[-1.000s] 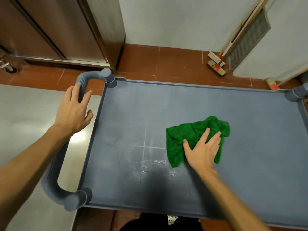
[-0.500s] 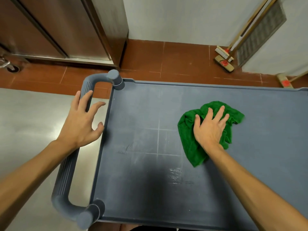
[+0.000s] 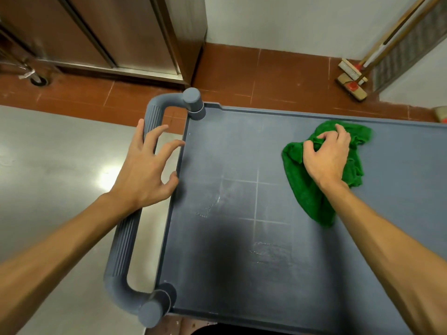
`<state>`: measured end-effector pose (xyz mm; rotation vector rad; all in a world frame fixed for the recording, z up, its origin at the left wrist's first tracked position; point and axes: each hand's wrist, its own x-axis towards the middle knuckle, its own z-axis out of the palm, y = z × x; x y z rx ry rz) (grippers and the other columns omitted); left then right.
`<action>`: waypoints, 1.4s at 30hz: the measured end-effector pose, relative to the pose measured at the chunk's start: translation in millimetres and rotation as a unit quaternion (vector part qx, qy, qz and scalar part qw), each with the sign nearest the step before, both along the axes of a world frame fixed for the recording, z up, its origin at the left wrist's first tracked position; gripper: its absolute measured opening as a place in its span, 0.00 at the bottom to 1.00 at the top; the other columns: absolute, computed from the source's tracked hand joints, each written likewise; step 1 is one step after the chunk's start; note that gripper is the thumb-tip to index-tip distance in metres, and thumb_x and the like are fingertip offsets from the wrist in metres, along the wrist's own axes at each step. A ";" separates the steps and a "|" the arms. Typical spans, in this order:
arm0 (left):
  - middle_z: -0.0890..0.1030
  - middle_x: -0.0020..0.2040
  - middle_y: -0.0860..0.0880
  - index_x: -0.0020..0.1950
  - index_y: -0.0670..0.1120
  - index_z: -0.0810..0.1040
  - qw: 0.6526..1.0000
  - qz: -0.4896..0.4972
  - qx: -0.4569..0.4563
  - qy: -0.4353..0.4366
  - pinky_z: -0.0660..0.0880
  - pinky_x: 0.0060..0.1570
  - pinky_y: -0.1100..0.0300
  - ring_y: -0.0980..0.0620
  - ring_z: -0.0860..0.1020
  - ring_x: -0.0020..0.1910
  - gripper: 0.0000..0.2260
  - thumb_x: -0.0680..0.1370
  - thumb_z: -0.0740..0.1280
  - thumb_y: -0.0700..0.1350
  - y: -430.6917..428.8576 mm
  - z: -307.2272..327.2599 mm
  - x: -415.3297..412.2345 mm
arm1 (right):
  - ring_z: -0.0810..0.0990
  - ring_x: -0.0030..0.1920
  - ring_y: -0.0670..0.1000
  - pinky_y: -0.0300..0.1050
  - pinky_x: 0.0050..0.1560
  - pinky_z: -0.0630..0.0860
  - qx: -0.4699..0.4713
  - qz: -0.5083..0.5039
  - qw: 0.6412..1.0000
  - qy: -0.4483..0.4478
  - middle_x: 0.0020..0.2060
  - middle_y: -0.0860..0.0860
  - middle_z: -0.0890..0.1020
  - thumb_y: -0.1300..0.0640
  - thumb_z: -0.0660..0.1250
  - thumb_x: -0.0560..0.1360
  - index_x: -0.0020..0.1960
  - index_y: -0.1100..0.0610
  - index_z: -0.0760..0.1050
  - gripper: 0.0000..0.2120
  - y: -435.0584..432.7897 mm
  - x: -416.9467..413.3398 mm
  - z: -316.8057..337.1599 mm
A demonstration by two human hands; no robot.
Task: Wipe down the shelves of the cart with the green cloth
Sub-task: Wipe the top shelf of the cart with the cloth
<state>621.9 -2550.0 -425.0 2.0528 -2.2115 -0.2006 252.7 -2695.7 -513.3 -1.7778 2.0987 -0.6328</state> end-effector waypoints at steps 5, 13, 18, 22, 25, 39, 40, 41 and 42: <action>0.65 0.76 0.43 0.71 0.52 0.70 1.000 0.010 -0.001 0.018 0.60 0.70 0.29 0.32 0.52 0.78 0.30 0.69 0.67 0.57 -1.6 -0.9 0.1 | 0.61 0.74 0.59 0.57 0.73 0.59 -0.014 0.026 0.999 -0.016 0.71 0.58 0.67 0.54 0.65 0.72 0.50 0.60 0.73 0.11 -9.4 13.5 3.3; 0.65 0.75 0.44 0.74 0.54 0.66 0.999 0.024 -0.005 0.033 0.60 0.71 0.30 0.34 0.52 0.79 0.34 0.69 0.68 0.57 -5.2 -2.5 -0.3 | 0.66 0.71 0.56 0.56 0.69 0.64 -0.040 0.064 0.996 -0.039 0.69 0.56 0.70 0.54 0.65 0.69 0.47 0.58 0.73 0.09 -9.9 44.1 2.1; 0.64 0.76 0.45 0.75 0.54 0.64 0.999 0.036 -0.004 0.037 0.61 0.71 0.31 0.34 0.51 0.79 0.35 0.69 0.68 0.57 -6.5 -3.3 -0.3 | 0.67 0.70 0.57 0.53 0.67 0.64 -0.044 0.145 0.988 -0.040 0.67 0.57 0.71 0.58 0.67 0.67 0.50 0.59 0.75 0.12 -5.0 86.1 0.7; 0.64 0.76 0.44 0.76 0.54 0.63 0.999 0.039 -0.007 0.031 0.61 0.71 0.31 0.34 0.52 0.79 0.35 0.70 0.67 0.58 -6.9 -4.4 -0.4 | 0.67 0.70 0.58 0.53 0.67 0.65 -0.032 0.236 0.971 -0.028 0.66 0.57 0.72 0.59 0.67 0.66 0.55 0.60 0.76 0.17 1.1 122.8 4.9; 0.63 0.76 0.44 0.76 0.54 0.63 0.999 0.046 -0.008 0.027 0.60 0.72 0.33 0.35 0.52 0.79 0.35 0.70 0.67 0.58 -7.4 -4.4 0.1 | 0.66 0.70 0.58 0.53 0.67 0.64 -0.022 0.313 0.949 -0.009 0.67 0.58 0.71 0.58 0.68 0.66 0.59 0.60 0.75 0.22 8.2 146.9 7.1; 0.66 0.73 0.41 0.74 0.49 0.65 0.999 0.020 -0.047 -0.003 0.60 0.74 0.36 0.37 0.54 0.76 0.32 0.70 0.65 0.53 -8.6 -9.1 2.9 | 0.67 0.70 0.58 0.52 0.65 0.66 0.009 0.483 0.876 -0.003 0.68 0.56 0.73 0.59 0.70 0.62 0.60 0.58 0.77 0.25 73.5 189.0 14.8; 0.66 0.72 0.41 0.74 0.49 0.65 0.998 0.018 -0.052 -0.003 0.60 0.74 0.37 0.37 0.54 0.76 0.32 0.70 0.65 0.53 -8.9 -9.1 2.9 | 0.68 0.70 0.59 0.52 0.65 0.67 0.012 0.493 0.870 -0.011 0.67 0.56 0.73 0.60 0.70 0.62 0.59 0.58 0.77 0.25 80.7 189.2 15.2; 0.67 0.72 0.40 0.73 0.49 0.65 0.998 0.019 -0.056 -0.003 0.60 0.74 0.37 0.37 0.55 0.76 0.31 0.70 0.65 0.53 -9.1 -8.8 2.9 | 0.68 0.70 0.59 0.53 0.65 0.67 0.015 0.503 0.864 -0.018 0.67 0.57 0.74 0.61 0.71 0.61 0.59 0.58 0.78 0.25 88.6 189.3 15.4; 0.67 0.71 0.40 0.73 0.48 0.65 0.998 0.019 -0.061 -0.003 0.60 0.74 0.37 0.38 0.55 0.75 0.31 0.70 0.65 0.52 -9.1 -8.3 2.7 | 0.68 0.70 0.59 0.53 0.65 0.67 0.017 0.512 0.859 -0.023 0.66 0.57 0.74 0.62 0.70 0.61 0.58 0.58 0.78 0.25 96.8 188.8 15.6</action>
